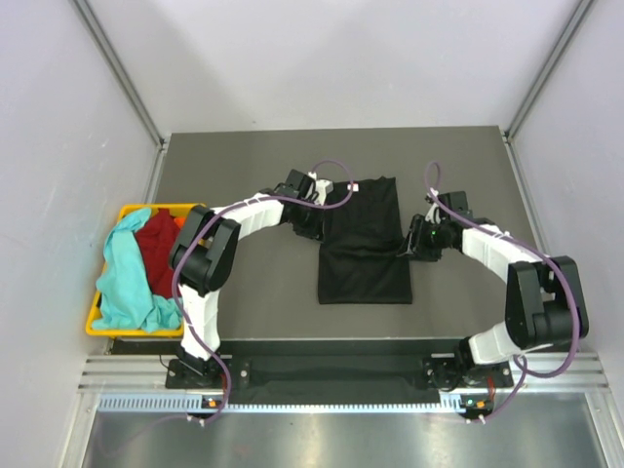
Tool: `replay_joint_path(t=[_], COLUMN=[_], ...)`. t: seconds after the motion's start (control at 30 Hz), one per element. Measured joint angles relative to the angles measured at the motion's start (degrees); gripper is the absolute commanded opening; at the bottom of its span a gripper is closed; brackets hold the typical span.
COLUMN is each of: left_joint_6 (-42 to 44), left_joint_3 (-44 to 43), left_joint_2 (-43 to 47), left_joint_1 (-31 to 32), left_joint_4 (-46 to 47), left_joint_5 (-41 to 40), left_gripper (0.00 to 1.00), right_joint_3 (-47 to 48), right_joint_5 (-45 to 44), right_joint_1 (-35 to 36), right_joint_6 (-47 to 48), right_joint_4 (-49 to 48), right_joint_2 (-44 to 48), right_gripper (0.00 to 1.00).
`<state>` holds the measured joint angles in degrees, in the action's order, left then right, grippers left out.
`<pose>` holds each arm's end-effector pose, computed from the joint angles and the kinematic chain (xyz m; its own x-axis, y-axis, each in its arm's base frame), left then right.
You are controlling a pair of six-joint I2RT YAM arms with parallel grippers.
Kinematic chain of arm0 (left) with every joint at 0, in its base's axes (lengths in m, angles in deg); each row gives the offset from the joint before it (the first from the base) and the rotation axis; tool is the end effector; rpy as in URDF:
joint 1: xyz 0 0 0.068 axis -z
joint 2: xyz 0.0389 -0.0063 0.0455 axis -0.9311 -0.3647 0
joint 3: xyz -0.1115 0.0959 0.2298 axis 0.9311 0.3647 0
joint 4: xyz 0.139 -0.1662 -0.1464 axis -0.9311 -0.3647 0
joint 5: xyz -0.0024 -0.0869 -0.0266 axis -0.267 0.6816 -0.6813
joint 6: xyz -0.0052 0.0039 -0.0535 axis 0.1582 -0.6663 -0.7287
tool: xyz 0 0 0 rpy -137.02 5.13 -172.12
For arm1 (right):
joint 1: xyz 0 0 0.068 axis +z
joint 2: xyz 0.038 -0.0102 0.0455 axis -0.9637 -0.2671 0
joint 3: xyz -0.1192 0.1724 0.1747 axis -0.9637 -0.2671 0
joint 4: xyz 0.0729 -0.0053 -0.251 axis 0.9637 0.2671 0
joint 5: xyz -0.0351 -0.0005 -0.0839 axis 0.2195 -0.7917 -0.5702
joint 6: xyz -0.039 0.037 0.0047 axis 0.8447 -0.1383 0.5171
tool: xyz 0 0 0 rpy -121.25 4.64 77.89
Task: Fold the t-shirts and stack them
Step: Fold the tshirt
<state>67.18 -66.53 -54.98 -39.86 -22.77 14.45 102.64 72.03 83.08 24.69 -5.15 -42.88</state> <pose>0.3630 -0.2131 0.1581 -0.8357 0.2824 -0.4711 0.4787 0.7950 -0.3725 0.2719 0.0538 0.1783 -0.9115 0.2238 -0.3451 0.0341 0.8772 0.4790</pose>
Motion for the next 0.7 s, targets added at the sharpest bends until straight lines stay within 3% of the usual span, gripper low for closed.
replay_joint_path(t=[0.7], left_joint_6=[-6.91], left_joint_3=[2.25], left_joint_2=[0.13], left_joint_1=[-2.86], left_joint_4=[5.46], left_joint_5=[1.05], left_gripper=[0.0], right_joint_3=[5.99], right_joint_5=[-5.18], right_joint_1=[0.0], right_joint_6=[0.5], right_joint_4=[-3.63], right_joint_2=[-9.7], right_gripper=[0.34])
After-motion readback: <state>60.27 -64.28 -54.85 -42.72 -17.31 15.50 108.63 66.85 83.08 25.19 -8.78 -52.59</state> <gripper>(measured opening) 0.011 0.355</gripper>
